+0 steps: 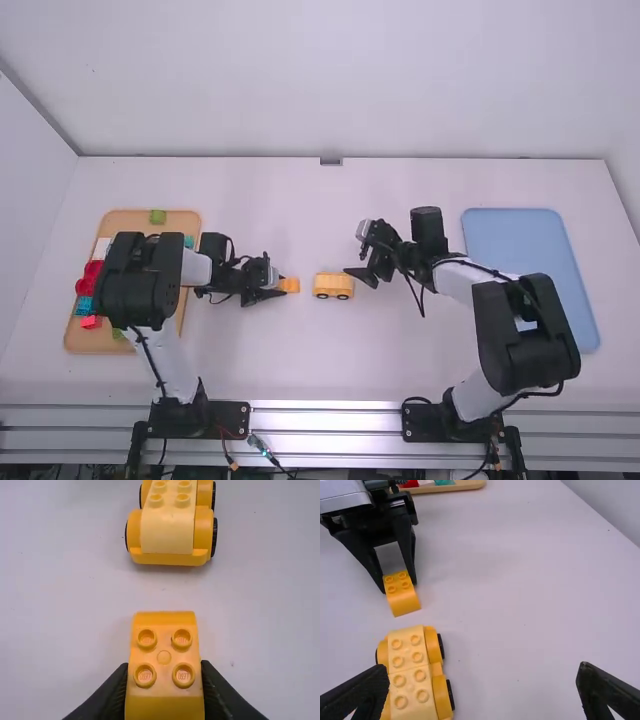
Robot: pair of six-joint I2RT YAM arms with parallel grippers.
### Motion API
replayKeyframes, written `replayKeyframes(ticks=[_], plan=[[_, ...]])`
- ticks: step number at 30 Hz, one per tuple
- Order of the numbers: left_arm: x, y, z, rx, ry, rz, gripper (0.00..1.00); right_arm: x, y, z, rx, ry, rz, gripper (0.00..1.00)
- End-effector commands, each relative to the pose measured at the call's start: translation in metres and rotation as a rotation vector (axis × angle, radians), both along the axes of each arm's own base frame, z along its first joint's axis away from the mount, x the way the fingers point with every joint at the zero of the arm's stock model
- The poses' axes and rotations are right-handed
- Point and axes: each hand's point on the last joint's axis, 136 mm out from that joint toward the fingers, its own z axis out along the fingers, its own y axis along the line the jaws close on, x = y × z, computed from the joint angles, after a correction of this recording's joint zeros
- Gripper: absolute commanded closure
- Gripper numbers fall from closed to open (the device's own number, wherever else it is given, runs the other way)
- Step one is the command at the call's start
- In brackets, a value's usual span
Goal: Assemble lego blocks to make yellow taxi
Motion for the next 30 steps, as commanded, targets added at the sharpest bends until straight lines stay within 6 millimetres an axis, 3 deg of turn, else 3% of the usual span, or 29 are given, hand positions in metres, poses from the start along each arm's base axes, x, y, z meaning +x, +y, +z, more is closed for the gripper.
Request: replayKeyframes(ticks=[1,10,20,24,30], plan=[[0.001,0.004,-0.005,0.008,0.005,0.005,0.70,-0.002,-0.001,0.009,0.015,-0.014,0.003,0.02],[0.001,-0.001,0.006,-0.040,-0.014,-0.011,0.73,-0.014,0.006,0.019,0.091,0.007,0.071,0.01],[0.004,-0.012,0.065,-0.132,-0.115,-0.045,0.70,-0.043,-0.016,0.016,0.157,0.064,0.169,0.01],[0.007,-0.013,0.085,-0.149,-0.133,-0.034,0.72,-0.060,-0.014,0.003,0.125,0.006,0.232,0.01],[0.005,-0.032,0.094,-0.172,-0.088,-0.045,0.75,-0.061,-0.001,-0.029,0.046,-0.025,0.166,0.01]])
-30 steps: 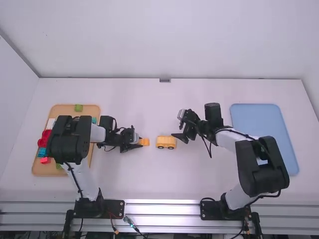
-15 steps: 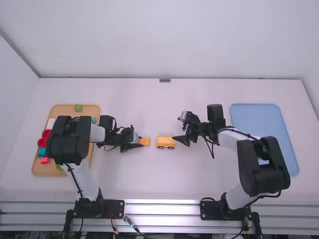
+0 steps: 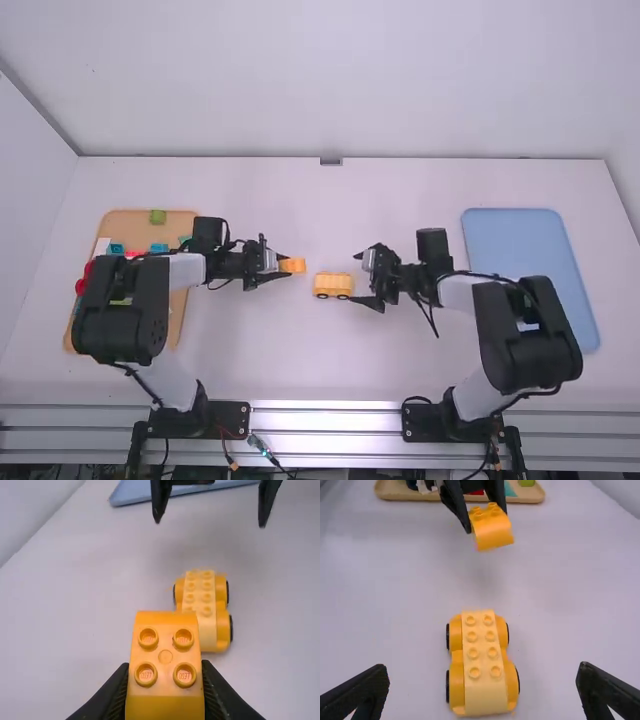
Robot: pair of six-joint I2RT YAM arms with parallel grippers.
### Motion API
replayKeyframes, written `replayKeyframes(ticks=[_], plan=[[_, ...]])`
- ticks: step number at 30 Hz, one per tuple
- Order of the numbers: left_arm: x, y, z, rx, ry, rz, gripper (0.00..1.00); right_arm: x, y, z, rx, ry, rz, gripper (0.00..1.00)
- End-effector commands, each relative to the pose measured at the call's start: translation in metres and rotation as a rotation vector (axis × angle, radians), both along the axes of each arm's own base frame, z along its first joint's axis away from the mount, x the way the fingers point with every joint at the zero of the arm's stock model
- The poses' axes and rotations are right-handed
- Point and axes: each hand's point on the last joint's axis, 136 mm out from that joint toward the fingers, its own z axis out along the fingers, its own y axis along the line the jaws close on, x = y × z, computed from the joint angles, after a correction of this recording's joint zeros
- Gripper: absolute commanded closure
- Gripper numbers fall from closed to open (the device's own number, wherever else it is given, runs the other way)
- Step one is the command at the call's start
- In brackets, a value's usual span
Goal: Assemble lego blocks to make yellow taxi
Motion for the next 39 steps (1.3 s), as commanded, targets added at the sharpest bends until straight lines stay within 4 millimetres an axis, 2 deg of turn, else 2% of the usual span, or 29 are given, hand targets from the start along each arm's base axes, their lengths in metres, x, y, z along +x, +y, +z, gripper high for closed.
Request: replayKeyframes(ticks=[1,3,6,11,14,19,24,28,30,36,38,39], plan=[[-0.007,-0.016,0.010,-0.040,0.044,-0.034,0.75,-0.006,0.004,-0.011,-0.020,0.023,-0.033,0.01],[-0.011,-0.027,0.011,-0.040,0.029,-0.070,0.77,-0.009,0.010,-0.020,0.009,-0.012,-0.022,0.01],[-0.013,-0.037,0.012,-0.037,0.006,-0.099,0.78,-0.003,0.017,-0.031,0.048,-0.008,-0.037,0.01],[-0.014,-0.040,0.014,-0.050,0.025,-0.099,0.79,0.008,0.030,-0.052,0.066,0.023,-0.006,0.01],[-0.014,-0.040,0.013,-0.057,0.049,-0.093,0.79,0.013,0.037,-0.057,0.085,0.035,0.025,0.01],[-0.016,-0.060,0.006,-0.053,0.060,-0.124,0.80,0.026,0.039,-0.069,0.076,0.088,0.023,0.01],[-0.011,-0.074,-0.006,-0.023,0.070,-0.109,0.82,0.029,0.038,-0.072,0.069,0.109,0.028,0.00],[-0.008,-0.079,-0.013,-0.010,0.096,-0.084,0.82,0.020,0.041,-0.077,0.049,0.095,0.066,0.08],[-0.009,-0.080,-0.015,-0.019,0.109,-0.092,0.82,0.019,0.042,-0.084,0.009,0.107,0.047,0.09],[-0.008,-0.084,-0.025,-0.023,0.171,-0.094,0.83,0.018,0.045,-0.088,-0.015,0.101,0.046,0.11],[-0.009,-0.087,-0.025,-0.031,0.174,-0.108,0.84,0.018,0.045,-0.088,-0.014,0.102,0.045,0.16],[-0.009,-0.087,-0.026,-0.032,0.174,-0.108,0.85,0.018,0.045,-0.088,-0.016,0.103,0.045,0.24]])
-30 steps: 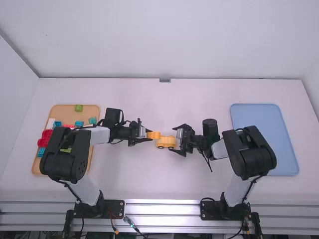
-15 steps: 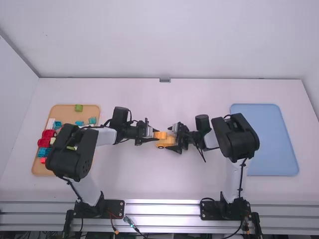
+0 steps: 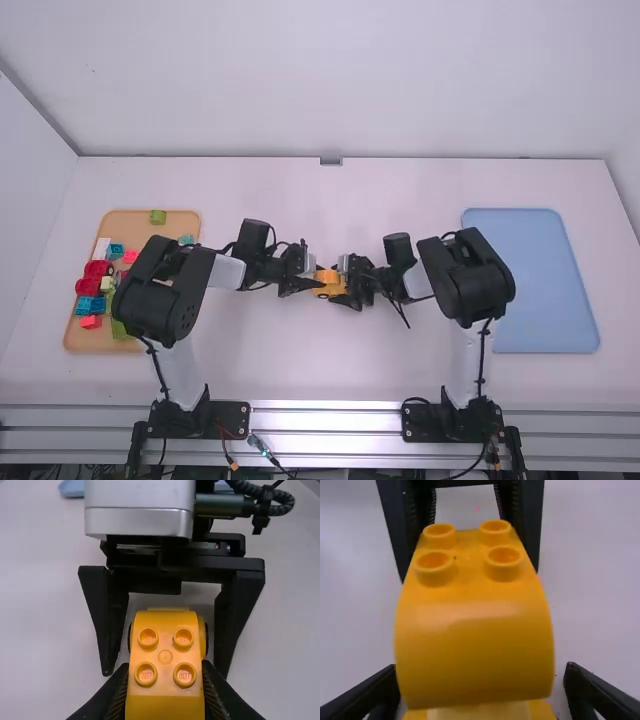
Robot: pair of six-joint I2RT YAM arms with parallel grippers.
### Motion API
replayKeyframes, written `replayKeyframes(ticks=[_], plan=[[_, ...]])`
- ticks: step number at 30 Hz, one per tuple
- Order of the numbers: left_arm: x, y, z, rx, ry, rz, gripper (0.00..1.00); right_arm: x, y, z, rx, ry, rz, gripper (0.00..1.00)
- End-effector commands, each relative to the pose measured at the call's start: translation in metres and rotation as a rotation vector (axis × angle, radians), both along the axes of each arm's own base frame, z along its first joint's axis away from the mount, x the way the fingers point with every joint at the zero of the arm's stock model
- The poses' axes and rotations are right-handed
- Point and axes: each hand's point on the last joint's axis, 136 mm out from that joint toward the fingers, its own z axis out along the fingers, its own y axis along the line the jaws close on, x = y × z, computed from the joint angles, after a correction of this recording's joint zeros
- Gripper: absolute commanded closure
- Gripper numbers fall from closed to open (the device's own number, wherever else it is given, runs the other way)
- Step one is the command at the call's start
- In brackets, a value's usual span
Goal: Assemble lego blocks to make yellow taxi
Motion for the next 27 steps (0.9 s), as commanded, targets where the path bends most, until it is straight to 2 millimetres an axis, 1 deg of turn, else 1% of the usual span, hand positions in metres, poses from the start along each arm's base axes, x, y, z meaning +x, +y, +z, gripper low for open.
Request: replayKeyframes(ticks=[1,3,4,6,9,15,18,22,27], plan=[[-0.002,-0.006,0.004,-0.025,0.016,-0.022,0.85,-0.001,-0.001,-0.006,-0.008,0.015,-0.001,0.30],[-0.001,-0.006,0.003,-0.021,0.012,-0.018,0.85,-0.001,-0.002,-0.007,-0.008,0.012,-0.003,0.41],[-0.001,-0.005,0.003,-0.018,0.015,-0.017,0.85,-0.003,-0.003,-0.008,-0.013,0.003,0.006,0.50],[-0.001,-0.006,0.002,-0.016,0.016,-0.017,0.86,-0.005,-0.003,-0.010,-0.020,0.000,0.018,0.54],[-0.004,-0.009,0.002,-0.015,0.016,-0.027,0.86,-0.007,-0.002,-0.011,-0.024,0.014,0.023,0.55],[-0.005,-0.017,-0.006,0.039,0.002,-0.022,0.87,-0.004,-0.005,-0.011,-0.024,0.014,0.013,0.54],[-0.006,-0.020,-0.010,0.065,-0.004,-0.019,0.90,-0.005,-0.005,-0.010,-0.022,0.015,0.016,0.55],[0.000,-0.015,-0.016,0.101,-0.010,0.014,0.94,-0.006,-0.005,-0.011,-0.022,0.017,0.015,0.55],[0.008,-0.009,-0.014,0.097,-0.019,0.037,0.92,-0.007,-0.006,-0.012,-0.027,0.021,0.013,0.54]])
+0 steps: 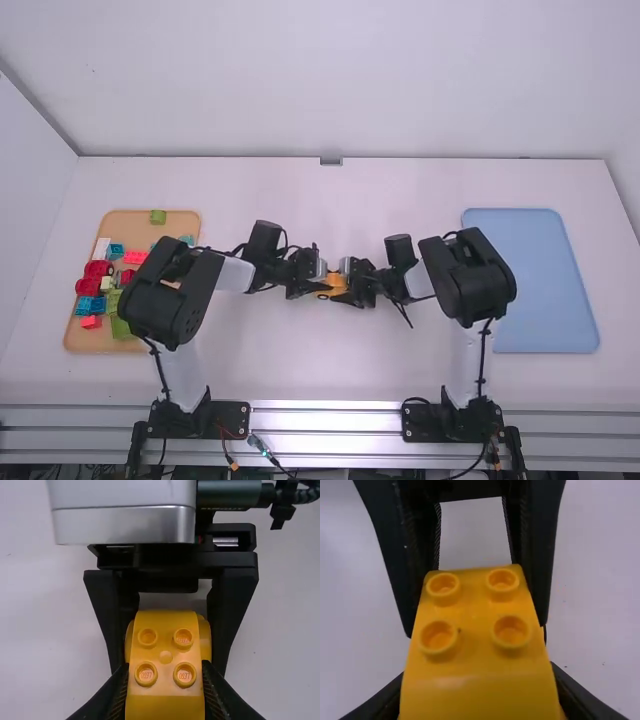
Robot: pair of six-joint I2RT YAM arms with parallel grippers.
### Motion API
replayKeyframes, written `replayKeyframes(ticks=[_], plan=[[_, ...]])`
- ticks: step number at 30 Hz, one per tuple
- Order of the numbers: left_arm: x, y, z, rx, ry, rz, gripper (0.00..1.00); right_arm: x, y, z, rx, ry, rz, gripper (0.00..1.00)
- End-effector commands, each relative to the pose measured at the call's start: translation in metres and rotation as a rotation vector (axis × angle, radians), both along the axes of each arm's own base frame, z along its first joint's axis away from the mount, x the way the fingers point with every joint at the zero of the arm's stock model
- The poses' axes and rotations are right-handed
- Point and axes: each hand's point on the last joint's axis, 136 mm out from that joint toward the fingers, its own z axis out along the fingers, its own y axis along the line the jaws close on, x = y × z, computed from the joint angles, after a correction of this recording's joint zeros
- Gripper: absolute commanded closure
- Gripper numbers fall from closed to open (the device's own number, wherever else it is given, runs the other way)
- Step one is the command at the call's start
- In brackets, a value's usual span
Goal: Assemble lego blocks to make yellow taxi
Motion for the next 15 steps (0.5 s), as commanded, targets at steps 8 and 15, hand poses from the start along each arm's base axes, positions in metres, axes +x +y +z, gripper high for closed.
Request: replayKeyframes(ticks=[8,15], plan=[[0.005,0.012,-0.014,0.084,0.031,0.027,0.91,-0.002,-0.002,-0.009,-0.019,0.012,-0.006,0.54],[0.002,0.019,-0.026,0.144,0.058,0.050,0.91,-0.001,-0.002,-0.009,-0.019,0.012,-0.006,0.54]])
